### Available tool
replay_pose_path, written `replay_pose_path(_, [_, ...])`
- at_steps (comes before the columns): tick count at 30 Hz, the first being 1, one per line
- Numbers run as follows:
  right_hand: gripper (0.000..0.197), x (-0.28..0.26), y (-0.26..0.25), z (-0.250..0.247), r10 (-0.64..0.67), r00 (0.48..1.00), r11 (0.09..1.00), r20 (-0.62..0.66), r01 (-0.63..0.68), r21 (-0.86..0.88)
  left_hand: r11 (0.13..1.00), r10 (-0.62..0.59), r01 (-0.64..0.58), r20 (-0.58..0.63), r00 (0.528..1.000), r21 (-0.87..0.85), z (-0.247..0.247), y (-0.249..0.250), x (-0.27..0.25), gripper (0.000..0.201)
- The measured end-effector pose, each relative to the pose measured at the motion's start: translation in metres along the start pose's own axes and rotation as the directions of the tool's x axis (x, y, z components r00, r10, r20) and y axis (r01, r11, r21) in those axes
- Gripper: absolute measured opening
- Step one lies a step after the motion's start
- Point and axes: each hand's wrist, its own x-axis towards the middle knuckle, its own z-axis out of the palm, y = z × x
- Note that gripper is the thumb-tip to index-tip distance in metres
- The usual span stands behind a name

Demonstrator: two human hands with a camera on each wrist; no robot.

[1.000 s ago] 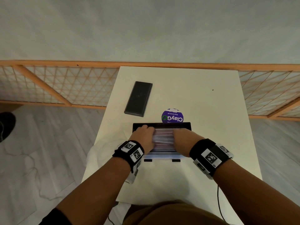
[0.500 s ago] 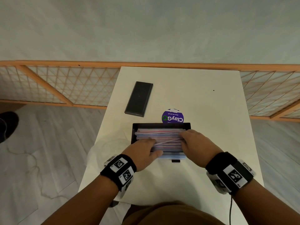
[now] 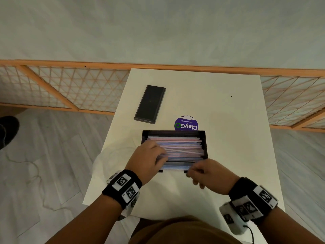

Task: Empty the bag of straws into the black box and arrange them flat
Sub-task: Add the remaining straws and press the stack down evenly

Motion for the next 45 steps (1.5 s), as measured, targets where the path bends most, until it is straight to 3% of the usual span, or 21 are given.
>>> replay_pose_path(3, [0.023, 0.010, 0.037, 0.020, 0.279, 0.951, 0.943, 0.133, -0.297, 0.151, 0.998, 0.058, -0.057, -0.041, 0.997, 0.004, 0.003, 0.011, -0.010, 0.012])
replay_pose_path(6, [0.024, 0.020, 0.070, 0.033, 0.473, 0.879, 0.809, 0.062, -0.461, 0.366, 0.998, 0.056, -0.056, -0.003, 0.998, -0.026, 0.011, 0.021, -0.020, 0.012])
replay_pose_path(8, [0.026, 0.027, 0.086, 0.035, 0.559, 0.828, 0.675, -0.045, -0.424, 0.604, 0.999, 0.011, -0.008, 0.067, 0.998, -0.040, 0.018, 0.025, -0.027, 0.017])
replay_pose_path(10, [0.022, 0.037, 0.093, 0.037, 0.598, 0.795, 0.554, -0.099, -0.322, 0.768, 0.991, -0.125, 0.131, 0.120, 0.985, -0.043, 0.027, 0.025, -0.032, 0.026])
replay_pose_path(13, [0.009, 0.053, 0.095, 0.043, 0.626, 0.776, 0.415, -0.078, -0.246, 0.876, 0.911, -0.385, 0.394, 0.090, 0.919, -0.119, 0.035, 0.018, -0.036, 0.041])
replay_pose_path(17, [0.012, 0.066, 0.096, 0.055, 0.651, 0.759, 0.209, 0.000, -0.179, 0.961, 0.796, -0.565, 0.557, 0.038, 0.824, -0.239, 0.029, 0.010, -0.043, 0.044])
replay_pose_path(19, [0.014, 0.067, 0.097, 0.060, 0.652, 0.758, 0.153, 0.010, -0.144, 0.978, 0.689, -0.672, 0.631, 0.012, 0.741, -0.357, 0.032, -0.001, -0.049, 0.038])
replay_pose_path(20, [0.012, 0.067, 0.097, 0.061, 0.653, 0.757, 0.133, 0.007, -0.125, 0.983, 0.601, -0.742, 0.674, 0.013, 0.670, -0.429, 0.036, -0.010, -0.051, 0.033])
replay_pose_path(23, [0.006, 0.067, 0.096, 0.065, 0.663, 0.749, 0.096, -0.004, -0.080, 0.992, 0.177, -0.906, 0.762, 0.199, 0.374, -0.623, 0.057, -0.039, -0.043, 0.016])
replay_pose_path(24, [0.006, 0.067, 0.095, 0.065, 0.659, 0.752, 0.097, -0.010, -0.071, 0.993, 0.049, -0.896, 0.742, 0.299, 0.329, -0.669, 0.065, -0.046, -0.038, 0.016])
replay_pose_path(26, [0.008, 0.066, 0.093, 0.067, 0.645, 0.763, 0.113, -0.026, -0.062, 0.992, -0.090, -0.826, 0.684, 0.438, 0.355, -0.724, 0.078, -0.055, -0.028, 0.020])
replay_pose_path(29, [0.013, 0.066, 0.090, 0.069, 0.625, 0.779, 0.130, -0.047, -0.044, 0.991, -0.130, -0.780, 0.651, 0.482, 0.398, -0.748, 0.095, -0.060, -0.022, 0.024])
replay_pose_path(32, [0.018, 0.066, 0.092, 0.070, 0.612, 0.789, 0.129, -0.058, -0.026, 0.991, -0.219, -0.745, 0.612, 0.536, 0.398, -0.760, 0.103, -0.060, -0.025, 0.016])
replay_pose_path(37, [0.016, 0.066, 0.090, 0.073, 0.581, 0.811, 0.131, -0.060, -0.021, 0.991, -0.244, -0.732, 0.583, 0.542, 0.414, -0.775, 0.107, -0.060, -0.028, 0.012])
replay_pose_path(41, [0.016, 0.064, 0.089, 0.077, 0.565, 0.823, 0.160, -0.057, -0.042, 0.986, -0.278, -0.755, 0.603, 0.558, 0.345, -0.748, 0.107, -0.058, -0.030, 0.005])
replay_pose_path(43, [0.017, 0.064, 0.089, 0.079, 0.557, 0.828, 0.163, -0.058, -0.041, 0.986, -0.296, -0.756, 0.642, 0.584, 0.295, -0.707, 0.108, -0.059, -0.031, 0.013])
replay_pose_path(45, [0.016, 0.063, 0.088, 0.079, 0.557, 0.828, 0.165, -0.060, -0.039, 0.985, -0.329, -0.734, 0.649, 0.618, 0.281, -0.686, 0.109, -0.058, -0.030, 0.016])
